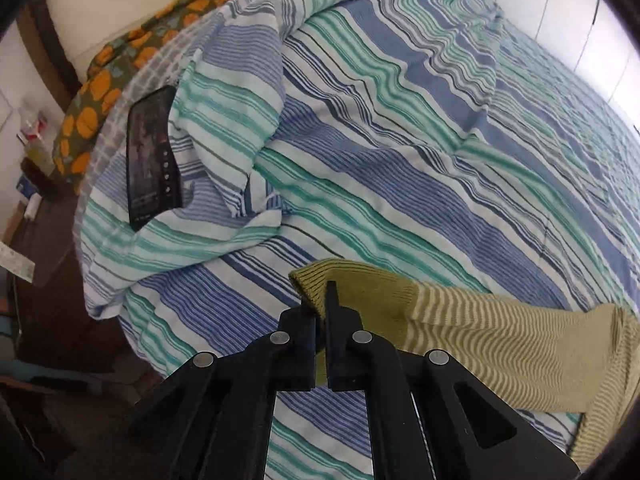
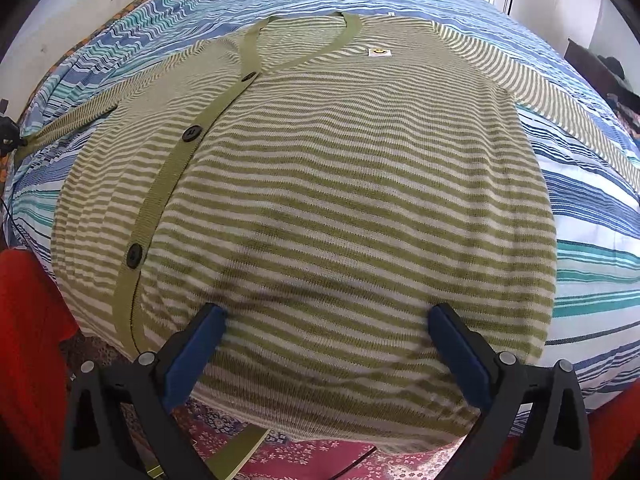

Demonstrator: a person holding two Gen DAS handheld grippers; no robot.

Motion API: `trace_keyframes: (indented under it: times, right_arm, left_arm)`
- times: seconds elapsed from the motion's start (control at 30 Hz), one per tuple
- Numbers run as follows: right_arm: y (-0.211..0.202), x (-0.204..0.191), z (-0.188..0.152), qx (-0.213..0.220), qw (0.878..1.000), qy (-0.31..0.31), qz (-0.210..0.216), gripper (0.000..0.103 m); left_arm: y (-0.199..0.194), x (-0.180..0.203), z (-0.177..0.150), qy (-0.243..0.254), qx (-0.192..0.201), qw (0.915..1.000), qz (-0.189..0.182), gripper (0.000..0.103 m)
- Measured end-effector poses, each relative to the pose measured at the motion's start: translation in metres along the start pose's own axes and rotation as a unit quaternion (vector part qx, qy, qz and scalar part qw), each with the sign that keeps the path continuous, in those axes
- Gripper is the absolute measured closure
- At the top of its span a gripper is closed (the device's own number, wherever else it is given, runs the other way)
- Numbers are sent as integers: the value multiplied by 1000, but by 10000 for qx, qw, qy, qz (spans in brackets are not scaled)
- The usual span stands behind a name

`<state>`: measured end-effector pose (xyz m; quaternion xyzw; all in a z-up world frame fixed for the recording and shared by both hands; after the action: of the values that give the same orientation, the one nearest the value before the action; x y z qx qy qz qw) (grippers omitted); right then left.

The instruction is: Fold small clothes

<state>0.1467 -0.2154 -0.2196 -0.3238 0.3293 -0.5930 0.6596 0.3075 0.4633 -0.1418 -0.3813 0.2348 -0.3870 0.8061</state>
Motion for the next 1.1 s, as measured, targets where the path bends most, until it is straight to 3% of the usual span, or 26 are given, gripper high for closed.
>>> trace_keyframes:
  times: [0.03,0.13,0.2,0.3,0.37,0.43,0.5,0.57,0.63,0.67,0.7,0.77,0.83,0.87,0.93,0.97,1.0,1.07,1.1]
  right_arm:
    - [0,0,0,-6,10000,-12,-11,0]
    - [-1,0,-1,-6,10000,-17,-20,0]
    - [-2,1,0,0,10000,6,6,0]
    - [-12,3,4,102,9997,150,140,1]
    - [-25,11,9,241,9986,396,270,3]
    - [-40,25,14,338,9964,696,342,3]
    - [-55,41,18,375,9946,894,361,3]
    - [-68,59,24,358,9941,980,295,3]
    - [-78,77,27,271,9938,1049,247,4]
    - [-82,85,27,240,9935,1084,262,5]
    - [-84,92,27,206,9931,1119,295,7]
    - [-82,107,26,81,9925,1175,333,8]
    - [-73,117,23,-41,9915,1250,345,12]
    - [-67,121,20,-116,9905,1308,412,13]
    - [-53,120,15,-240,9874,1448,592,15]
    - [-45,118,12,-274,9859,1494,696,15]
    - [-37,114,10,-313,9854,1487,765,15]
    - [-25,105,7,-380,9881,1314,700,14]
    - [-21,101,7,-397,9902,1166,662,20]
  left_arm:
    - [4,4,-4,173,-20,9997,167,99]
    - [13,10,-23,528,-286,9968,524,79]
    - [-3,8,-36,498,-65,9973,534,53]
    - [-53,18,-65,571,426,9975,36,51]
    - [-91,38,-96,780,422,9929,-794,51]
    - [-131,70,-135,1107,149,9746,-1942,52]
    - [-169,110,-185,1627,-214,9423,-2919,53]
    - [-195,149,-233,2202,-482,9126,-3411,61]
    - [-199,182,-275,2572,-723,8981,-3494,70]
    - [-193,195,-290,2661,-833,8972,-3426,71]
    - [-185,205,-301,2665,-903,9014,-3290,70]
    - [-165,214,-313,2509,-988,9155,-2987,72]
    - [-161,219,-314,2208,-974,9210,-3057,70]
    - [-163,220,-312,2034,-976,9207,-3185,70]
    - [-167,222,-314,1736,-1134,9097,-3598,70]
    - [-167,224,-317,1678,-1245,9062,-3676,78]
    - [-165,226,-321,1692,-1344,9052,-3659,99]
    - [-163,227,-324,1682,-1339,9088,-3577,101]
    - [-163,223,-323,1612,-1310,9126,-3521,102]
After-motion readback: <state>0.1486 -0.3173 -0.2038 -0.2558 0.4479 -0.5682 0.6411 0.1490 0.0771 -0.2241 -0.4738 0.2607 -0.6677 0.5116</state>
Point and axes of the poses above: each gripper's, at about its wrist camera, not at the fingertips, and y roughly the way its jaws point, x to its right, z to its top, the point moved 4 cm from there along y, roughly the way its jaws point, and after that the axes turned 10 degrees about x, right-handed, at the moved point
